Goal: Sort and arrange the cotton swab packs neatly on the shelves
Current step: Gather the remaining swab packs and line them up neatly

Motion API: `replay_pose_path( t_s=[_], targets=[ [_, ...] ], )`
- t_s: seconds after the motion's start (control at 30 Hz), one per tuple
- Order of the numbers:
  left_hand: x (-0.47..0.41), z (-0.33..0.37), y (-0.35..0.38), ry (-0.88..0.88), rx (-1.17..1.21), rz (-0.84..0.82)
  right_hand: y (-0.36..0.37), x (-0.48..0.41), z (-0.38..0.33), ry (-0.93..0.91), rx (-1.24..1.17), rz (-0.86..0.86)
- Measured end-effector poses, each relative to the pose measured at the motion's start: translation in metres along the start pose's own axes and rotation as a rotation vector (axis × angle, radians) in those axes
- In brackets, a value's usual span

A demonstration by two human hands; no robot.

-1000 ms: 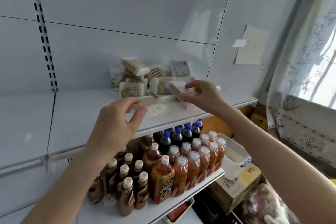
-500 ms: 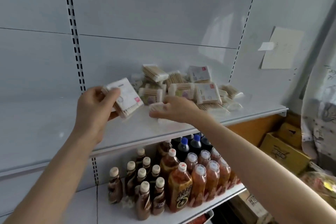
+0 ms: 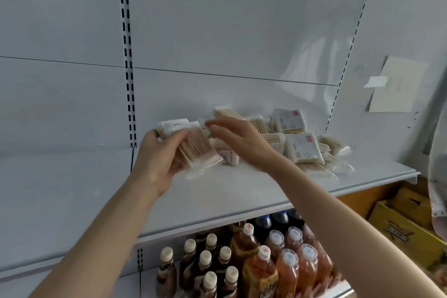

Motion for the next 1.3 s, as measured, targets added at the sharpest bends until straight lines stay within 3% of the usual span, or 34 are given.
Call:
replay_pose_path(
  t_s=[0.07, 0.17, 0.23, 0.33, 0.43, 0.53, 0.63, 0.77, 0.87, 1.0, 1.17, 1.3],
  targets=[
    [-0.009, 0.001, -0.010, 0.008, -0.017, 0.041, -0.008, -0.036, 0.018, 0.043, 0.234, 0.152],
    [-0.018, 0.002, -0.018, 0.033, -0.039, 0.070, -0.002, -0.081, 0.048, 0.135, 0.679, 0.044],
    [-0.023, -0.001, -0.021, 0.035, -0.037, 0.087, 0.006, -0.098, 0.063, 0.155, 0.826, -0.026],
    [-0.027, -0.003, -0.022, 0.041, -0.040, 0.074, 0.006, -0.109, 0.071, 0.093, 0.881, 0.029],
    [-0.026, -0.002, -0.022, 0.061, -0.025, 0.058, -0.004, -0.108, 0.064, 0.055, 0.753, 0.126],
    [-0.026, -0.001, -0.023, 0.078, 0.007, 0.086, -0.023, -0.100, 0.042, 0.074, 0.389, 0.304],
    [-0.024, 0.001, -0.025, 0.109, 0.035, 0.100, -0.037, -0.077, 0.017, 0.133, -0.096, 0.201],
    [-0.017, 0.005, -0.024, 0.131, 0.143, 0.125, -0.039, -0.037, -0.005, 0.202, -0.370, -0.022],
    [-0.006, 0.007, -0.018, 0.100, 0.214, 0.084, -0.031, -0.015, -0.013, 0.204, -0.405, -0.156],
    [0.017, 0.004, -0.020, 0.125, 0.136, 0.030, -0.018, -0.005, -0.014, 0.112, -0.297, -0.105],
    [0.036, 0.001, -0.043, 0.200, -0.018, 0.167, 0.007, 0.005, -0.019, 0.044, -0.274, -0.130],
    [0.052, 0.001, -0.074, 0.210, -0.009, 0.305, 0.034, 0.013, -0.029, 0.025, -0.409, -0.286]
  ],
)
Point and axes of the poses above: each hand's wrist, its own x-axis away from the middle knuckle, its own y-axis out of the palm, z = x × y, the point moved 2 cm from there along -x, towards the middle knuckle, and after that the axes turned 8 degrees about z, right-handed, at the moved point
